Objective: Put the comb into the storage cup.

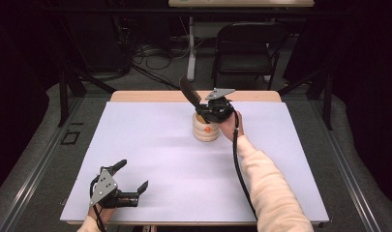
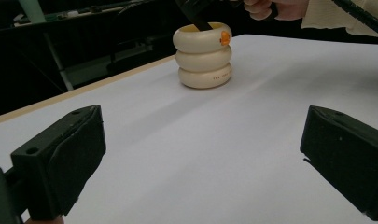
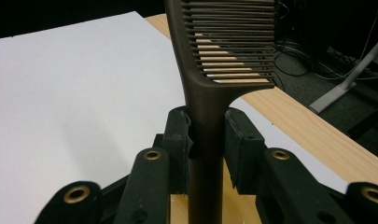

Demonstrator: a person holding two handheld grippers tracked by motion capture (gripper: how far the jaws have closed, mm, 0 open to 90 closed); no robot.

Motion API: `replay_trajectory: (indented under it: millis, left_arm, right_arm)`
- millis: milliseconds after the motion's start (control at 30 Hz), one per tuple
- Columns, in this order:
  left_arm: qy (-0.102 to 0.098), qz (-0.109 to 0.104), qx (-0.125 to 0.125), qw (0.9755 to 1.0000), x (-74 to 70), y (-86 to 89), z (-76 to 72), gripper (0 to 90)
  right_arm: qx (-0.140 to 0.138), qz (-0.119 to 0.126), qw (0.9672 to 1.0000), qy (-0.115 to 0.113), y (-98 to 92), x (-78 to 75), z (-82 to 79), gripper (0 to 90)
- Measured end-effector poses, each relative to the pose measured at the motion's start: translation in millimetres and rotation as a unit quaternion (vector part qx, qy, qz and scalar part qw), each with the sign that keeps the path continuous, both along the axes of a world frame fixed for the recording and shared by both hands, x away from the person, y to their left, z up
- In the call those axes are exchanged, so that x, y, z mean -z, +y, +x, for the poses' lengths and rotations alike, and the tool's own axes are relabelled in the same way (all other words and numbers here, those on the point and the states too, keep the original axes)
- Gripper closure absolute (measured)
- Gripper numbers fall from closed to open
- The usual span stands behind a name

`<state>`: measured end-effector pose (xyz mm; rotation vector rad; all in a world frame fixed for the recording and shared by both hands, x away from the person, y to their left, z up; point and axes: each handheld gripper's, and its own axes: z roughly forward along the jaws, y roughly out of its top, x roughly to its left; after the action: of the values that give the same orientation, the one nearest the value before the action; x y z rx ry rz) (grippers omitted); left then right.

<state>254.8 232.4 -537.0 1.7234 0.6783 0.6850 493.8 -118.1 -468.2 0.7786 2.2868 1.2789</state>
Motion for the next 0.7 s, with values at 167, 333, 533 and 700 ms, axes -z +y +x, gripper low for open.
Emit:
replay_trajectory:
  millis: [167, 333, 533, 700]
  left_arm:
    - [0.001, -0.001, 0.0, 1.0, 0.2, -0.1, 0.2, 0.3]
    - [0.0, 0.0, 0.001, 1.0, 0.1, -0.1, 0.2, 0.3]
    - [0.0, 0.0, 0.001, 1.0, 0.1, -0.4, 0.1, 0.3]
    - [0.001, 0.001, 0.002, 1.0, 0.3, -0.5, 0.3, 0.3]
  right_arm:
    - [0.001, -0.002, 1.0, 0.002, -0.8, 1.8, 0.6, 72.1]
    - [0.0, -0.004, 1.0, 0.004, -1.9, 3.0, 0.7, 72.1]
    - [0.001, -0.004, 1.0, 0.007, -2.7, 6.0, 0.6, 72.1]
    - [0.002, -0.004, 0.9999, 0.011, -3.5, 7.8, 1.1, 72.0]
